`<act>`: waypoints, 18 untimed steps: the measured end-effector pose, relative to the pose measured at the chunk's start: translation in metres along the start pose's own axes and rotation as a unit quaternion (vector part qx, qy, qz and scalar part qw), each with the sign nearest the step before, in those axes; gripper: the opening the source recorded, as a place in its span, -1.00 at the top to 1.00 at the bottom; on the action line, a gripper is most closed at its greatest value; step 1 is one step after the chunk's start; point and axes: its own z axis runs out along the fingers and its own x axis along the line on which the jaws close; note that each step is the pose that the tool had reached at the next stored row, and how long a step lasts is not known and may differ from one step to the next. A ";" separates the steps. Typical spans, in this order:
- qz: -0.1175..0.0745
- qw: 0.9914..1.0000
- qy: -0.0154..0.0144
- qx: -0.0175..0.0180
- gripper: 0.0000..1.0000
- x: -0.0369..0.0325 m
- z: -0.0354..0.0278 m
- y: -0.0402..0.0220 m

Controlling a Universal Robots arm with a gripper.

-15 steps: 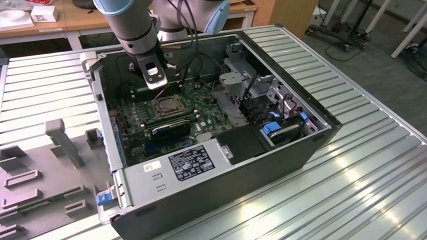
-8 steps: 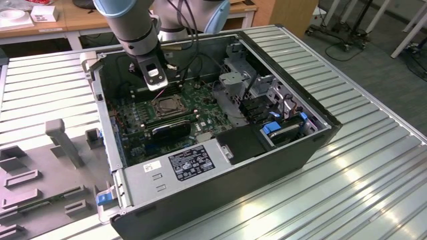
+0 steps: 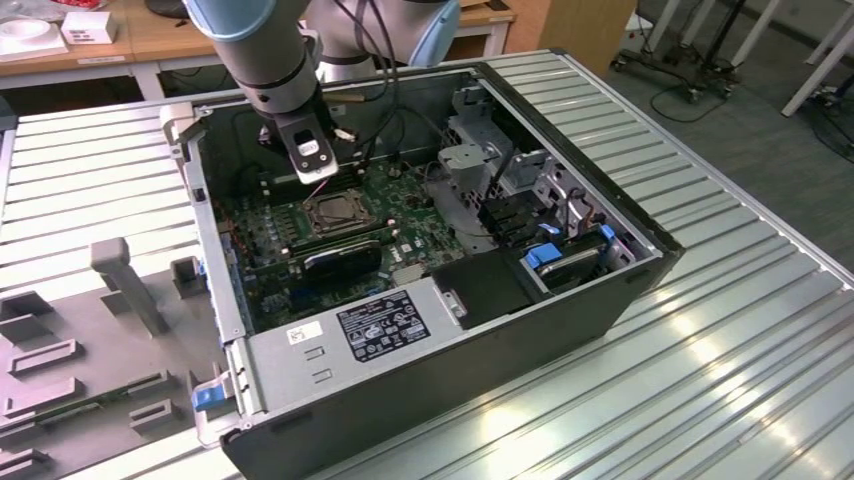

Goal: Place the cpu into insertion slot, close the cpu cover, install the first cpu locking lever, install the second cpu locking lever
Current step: 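Install the first cpu locking lever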

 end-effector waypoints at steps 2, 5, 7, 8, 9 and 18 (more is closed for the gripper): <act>-0.003 1.000 0.000 -0.003 0.79 -0.0001 0.0004 -0.0004; -0.005 1.000 0.000 -0.007 0.79 -0.0002 0.0020 -0.0015; -0.006 1.000 0.001 -0.007 0.79 -0.0002 0.0040 -0.0028; -0.007 1.000 0.001 -0.007 0.79 -0.0002 0.0046 -0.0032; -0.007 1.000 0.001 -0.008 0.79 -0.0001 0.0049 -0.0034; -0.006 1.000 0.002 -0.014 0.79 0.0000 0.0072 -0.0043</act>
